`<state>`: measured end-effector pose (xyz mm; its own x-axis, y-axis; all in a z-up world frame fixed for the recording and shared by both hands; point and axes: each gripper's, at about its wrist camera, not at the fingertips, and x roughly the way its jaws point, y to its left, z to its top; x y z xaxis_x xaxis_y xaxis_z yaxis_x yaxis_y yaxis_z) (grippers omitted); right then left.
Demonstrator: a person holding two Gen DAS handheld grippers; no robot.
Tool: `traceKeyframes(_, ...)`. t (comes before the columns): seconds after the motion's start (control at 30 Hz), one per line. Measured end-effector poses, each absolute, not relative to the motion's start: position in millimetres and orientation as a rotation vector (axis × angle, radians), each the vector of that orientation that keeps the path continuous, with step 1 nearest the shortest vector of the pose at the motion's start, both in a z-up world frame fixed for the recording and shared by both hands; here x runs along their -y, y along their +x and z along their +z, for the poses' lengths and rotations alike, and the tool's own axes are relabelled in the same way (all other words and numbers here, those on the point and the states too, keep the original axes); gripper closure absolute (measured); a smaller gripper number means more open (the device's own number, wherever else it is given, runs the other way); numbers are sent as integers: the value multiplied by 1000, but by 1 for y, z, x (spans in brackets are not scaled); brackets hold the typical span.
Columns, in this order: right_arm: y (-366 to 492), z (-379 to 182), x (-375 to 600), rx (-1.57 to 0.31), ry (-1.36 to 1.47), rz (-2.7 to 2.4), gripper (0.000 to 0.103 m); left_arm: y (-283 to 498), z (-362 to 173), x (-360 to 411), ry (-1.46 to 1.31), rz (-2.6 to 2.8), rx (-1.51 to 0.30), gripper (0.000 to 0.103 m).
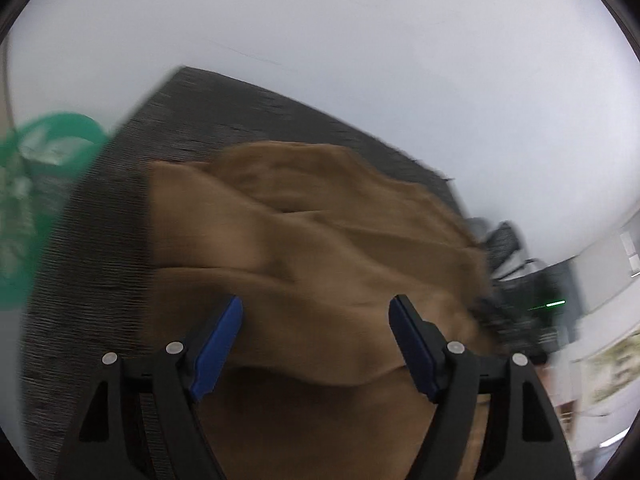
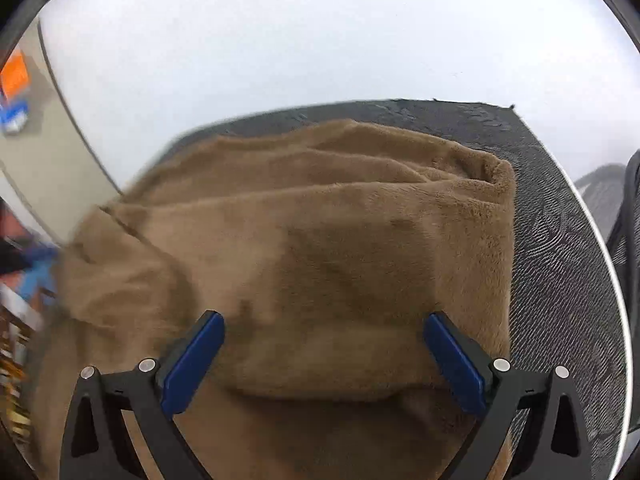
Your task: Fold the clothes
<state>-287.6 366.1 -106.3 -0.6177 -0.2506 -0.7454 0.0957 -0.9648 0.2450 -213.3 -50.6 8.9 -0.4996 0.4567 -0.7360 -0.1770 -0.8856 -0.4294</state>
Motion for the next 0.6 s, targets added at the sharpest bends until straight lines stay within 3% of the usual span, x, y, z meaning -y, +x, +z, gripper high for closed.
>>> traceKeyframes(0.33,-287,-109,-343,624,1224,-2396,2,-211,-19,55,-1332,2397,398,23)
traceKeyframes(0.5,-292,-112,-320,586,1253,-2397,10,-207,-21,60,-1341,2402,385,20)
traceKeyframes(0.6,-298,-120,-309,553,1302,-2401,22,-206,-25,63,-1356,2417,362,20)
